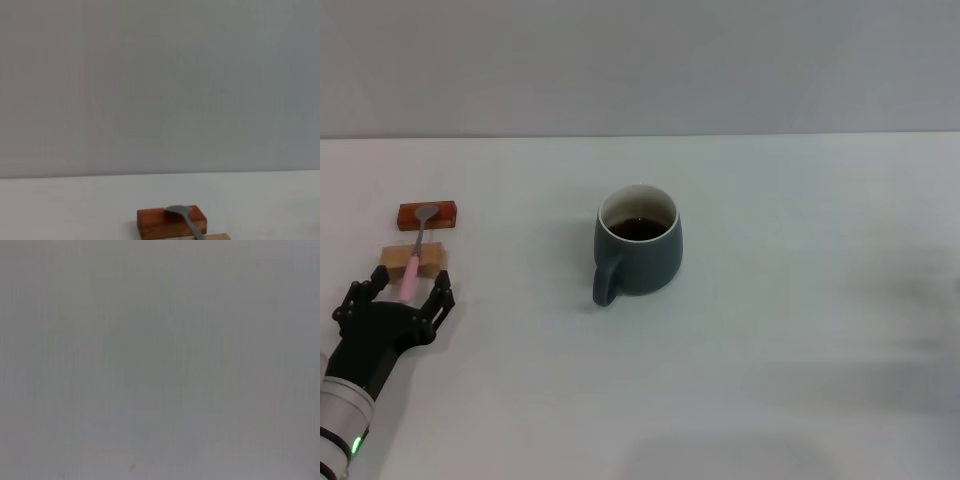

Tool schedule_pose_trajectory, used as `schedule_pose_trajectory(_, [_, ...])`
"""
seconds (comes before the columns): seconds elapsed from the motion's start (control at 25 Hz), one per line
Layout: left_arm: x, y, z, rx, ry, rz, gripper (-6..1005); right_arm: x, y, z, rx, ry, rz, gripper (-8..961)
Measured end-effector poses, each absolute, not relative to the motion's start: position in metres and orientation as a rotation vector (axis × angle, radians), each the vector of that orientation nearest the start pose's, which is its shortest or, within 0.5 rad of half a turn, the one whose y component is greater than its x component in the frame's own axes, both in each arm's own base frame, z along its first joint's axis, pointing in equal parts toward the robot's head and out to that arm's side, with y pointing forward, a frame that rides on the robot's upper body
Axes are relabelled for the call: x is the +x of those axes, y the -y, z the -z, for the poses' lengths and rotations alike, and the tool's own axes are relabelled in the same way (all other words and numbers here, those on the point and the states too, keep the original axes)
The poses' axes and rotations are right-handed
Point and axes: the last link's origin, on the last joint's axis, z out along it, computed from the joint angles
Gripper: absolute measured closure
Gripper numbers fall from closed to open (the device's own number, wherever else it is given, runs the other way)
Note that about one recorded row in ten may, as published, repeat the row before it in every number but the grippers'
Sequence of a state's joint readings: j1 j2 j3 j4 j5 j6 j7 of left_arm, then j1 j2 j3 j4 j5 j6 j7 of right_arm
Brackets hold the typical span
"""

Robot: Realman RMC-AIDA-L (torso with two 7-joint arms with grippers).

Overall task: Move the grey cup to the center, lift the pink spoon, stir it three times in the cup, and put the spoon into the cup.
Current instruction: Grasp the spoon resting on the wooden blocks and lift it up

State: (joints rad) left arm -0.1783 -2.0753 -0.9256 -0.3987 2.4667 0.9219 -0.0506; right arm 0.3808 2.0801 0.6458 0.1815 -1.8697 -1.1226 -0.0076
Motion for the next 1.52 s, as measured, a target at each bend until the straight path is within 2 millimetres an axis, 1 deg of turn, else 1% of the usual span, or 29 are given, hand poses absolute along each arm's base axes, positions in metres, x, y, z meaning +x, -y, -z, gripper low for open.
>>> schedule_pose_trajectory(0.68, [-0.3609, -0.2722, 0.0523, -1.677, 0.743, 0.499, 227, 0.3664, -0.3070, 0.0065, -1.423, -0.635, -0.525, 953])
schedule_pose_trajectory(0.88, [-0.3606, -0.2728, 0.0522, -1.678, 0.741, 0.500, 409, 0.3663, -0.3069, 0.0063, -1.423, -0.635, -0.526, 953])
schedule_pose_trajectory(1.32, [-0.3612, -0.2738, 0.0529, -1.683, 0.748, 0.492, 473, 0.3663, -0.3069, 0.0063, -1.423, -0.635, -0.527, 954])
schedule_pose_trajectory(1.44, [-0.3618, -0.2738, 0.0535, -1.685, 0.752, 0.486, 539, 0.3663, -0.3069, 0.0063, -1.422, -0.635, -0.527, 954])
schedule_pose_trajectory(1.52, [-0.3620, -0.2738, 0.0540, -1.687, 0.756, 0.483, 545, 0.3662, -0.3069, 0.0063, -1.423, -0.635, -0.527, 954])
